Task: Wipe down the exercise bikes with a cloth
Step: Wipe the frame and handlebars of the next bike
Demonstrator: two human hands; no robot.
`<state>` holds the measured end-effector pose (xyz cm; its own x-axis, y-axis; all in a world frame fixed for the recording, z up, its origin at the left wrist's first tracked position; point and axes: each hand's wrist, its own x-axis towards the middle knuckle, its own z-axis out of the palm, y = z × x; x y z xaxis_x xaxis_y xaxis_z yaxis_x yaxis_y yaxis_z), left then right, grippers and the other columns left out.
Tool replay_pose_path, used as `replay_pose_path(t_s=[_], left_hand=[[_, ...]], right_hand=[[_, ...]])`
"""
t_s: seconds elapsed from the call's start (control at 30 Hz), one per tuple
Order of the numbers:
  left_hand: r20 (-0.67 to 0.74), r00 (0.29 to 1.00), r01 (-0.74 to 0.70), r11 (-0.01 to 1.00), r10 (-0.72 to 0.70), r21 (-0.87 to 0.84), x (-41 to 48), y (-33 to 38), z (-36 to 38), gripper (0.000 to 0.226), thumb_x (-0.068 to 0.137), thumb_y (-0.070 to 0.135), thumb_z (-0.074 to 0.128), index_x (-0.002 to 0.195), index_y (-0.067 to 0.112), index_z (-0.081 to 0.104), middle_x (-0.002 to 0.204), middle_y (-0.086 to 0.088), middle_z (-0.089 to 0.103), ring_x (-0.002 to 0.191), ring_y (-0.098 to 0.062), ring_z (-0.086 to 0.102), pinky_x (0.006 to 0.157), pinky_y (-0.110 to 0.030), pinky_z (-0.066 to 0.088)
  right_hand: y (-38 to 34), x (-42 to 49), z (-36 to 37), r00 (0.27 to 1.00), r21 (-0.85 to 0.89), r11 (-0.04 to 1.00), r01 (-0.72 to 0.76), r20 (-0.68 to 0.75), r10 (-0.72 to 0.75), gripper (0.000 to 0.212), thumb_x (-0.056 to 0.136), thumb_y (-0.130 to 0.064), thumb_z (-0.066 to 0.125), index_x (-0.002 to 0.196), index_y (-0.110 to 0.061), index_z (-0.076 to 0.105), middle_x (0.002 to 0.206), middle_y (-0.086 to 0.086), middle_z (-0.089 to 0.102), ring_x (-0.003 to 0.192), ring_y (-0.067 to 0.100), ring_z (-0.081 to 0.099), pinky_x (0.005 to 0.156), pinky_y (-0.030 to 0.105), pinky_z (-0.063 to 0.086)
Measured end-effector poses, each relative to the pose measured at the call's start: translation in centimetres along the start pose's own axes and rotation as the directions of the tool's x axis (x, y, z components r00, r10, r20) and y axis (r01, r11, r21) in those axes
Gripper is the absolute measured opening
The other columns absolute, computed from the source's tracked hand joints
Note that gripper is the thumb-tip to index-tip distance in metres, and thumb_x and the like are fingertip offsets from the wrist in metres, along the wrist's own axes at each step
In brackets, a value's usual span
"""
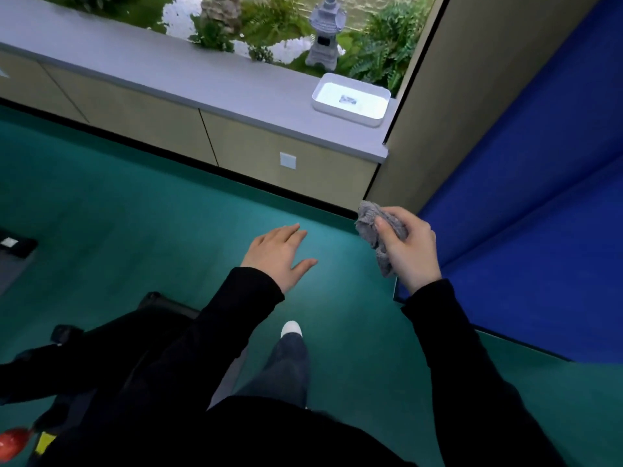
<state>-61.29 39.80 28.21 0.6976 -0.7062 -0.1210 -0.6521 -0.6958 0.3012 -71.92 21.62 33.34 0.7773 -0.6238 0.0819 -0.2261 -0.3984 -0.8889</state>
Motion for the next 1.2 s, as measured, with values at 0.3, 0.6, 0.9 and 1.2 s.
replay_pose_path(t_s=[0.3, 0.6, 0.9, 1.2], left_hand=[[-0.018, 0.987, 0.160, 0.984, -0.162, -0.077, 8.8, -5.6, -2.1, 0.065, 0.092, 0.054, 0.041, 0.145, 0.018, 0.029, 0.154, 0.000, 0.026, 0.142, -0.017, 0.020, 0.114, -0.034, 0.020], [-0.060, 0.911, 0.400, 0.910, -0.408, -0.110, 10.9, -11.6, -4.4, 0.063, 0.091, 0.053, 0.045, 0.144, 0.020, 0.033, 0.151, 0.003, 0.032, 0.140, -0.015, 0.024, 0.109, -0.034, 0.025], [-0.061, 0.768, 0.620, 0.764, -0.637, -0.180, 13.7, -14.9, -5.6, 0.063, 0.092, 0.050, 0.047, 0.144, 0.019, 0.033, 0.151, 0.001, 0.032, 0.140, -0.017, 0.024, 0.110, -0.035, 0.025], [-0.152, 0.608, 0.744, 0.626, -0.780, -0.234, 22.3, -15.6, -8.5, 0.061, 0.093, 0.052, 0.042, 0.145, 0.022, 0.030, 0.152, 0.006, 0.030, 0.141, -0.012, 0.021, 0.110, -0.031, 0.021]], right_hand=[[-2.7, 11.2, 5.3, 0.988, -0.006, 1.000, 0.025, 0.150, -0.024, 0.014, 0.093, -0.006, 0.056, 0.086, -0.018, 0.060, 0.061, -0.010, 0.053, 0.045, -0.005, 0.047, 0.050, 0.012, 0.040], [-4.7, 18.5, 11.4, 0.944, 0.062, 0.998, 0.031, 0.328, -0.050, 0.015, 0.095, -0.004, 0.052, 0.092, -0.015, 0.061, 0.071, 0.007, 0.055, 0.038, -0.006, 0.044, 0.038, 0.010, 0.035], [-5.6, 27.3, 17.7, 0.849, 0.063, 0.990, 0.128, 0.509, -0.142, 0.017, 0.092, -0.004, 0.057, 0.089, -0.019, 0.062, 0.090, 0.016, 0.062, 0.042, -0.009, 0.047, 0.041, 0.003, 0.035], [-6.7, 38.9, 21.0, 0.671, 0.179, 0.981, 0.069, 0.720, -0.179, 0.024, 0.093, -0.006, 0.056, 0.084, -0.027, 0.063, 0.069, 0.009, 0.055, 0.041, 0.001, 0.043, 0.039, 0.013, 0.035]])
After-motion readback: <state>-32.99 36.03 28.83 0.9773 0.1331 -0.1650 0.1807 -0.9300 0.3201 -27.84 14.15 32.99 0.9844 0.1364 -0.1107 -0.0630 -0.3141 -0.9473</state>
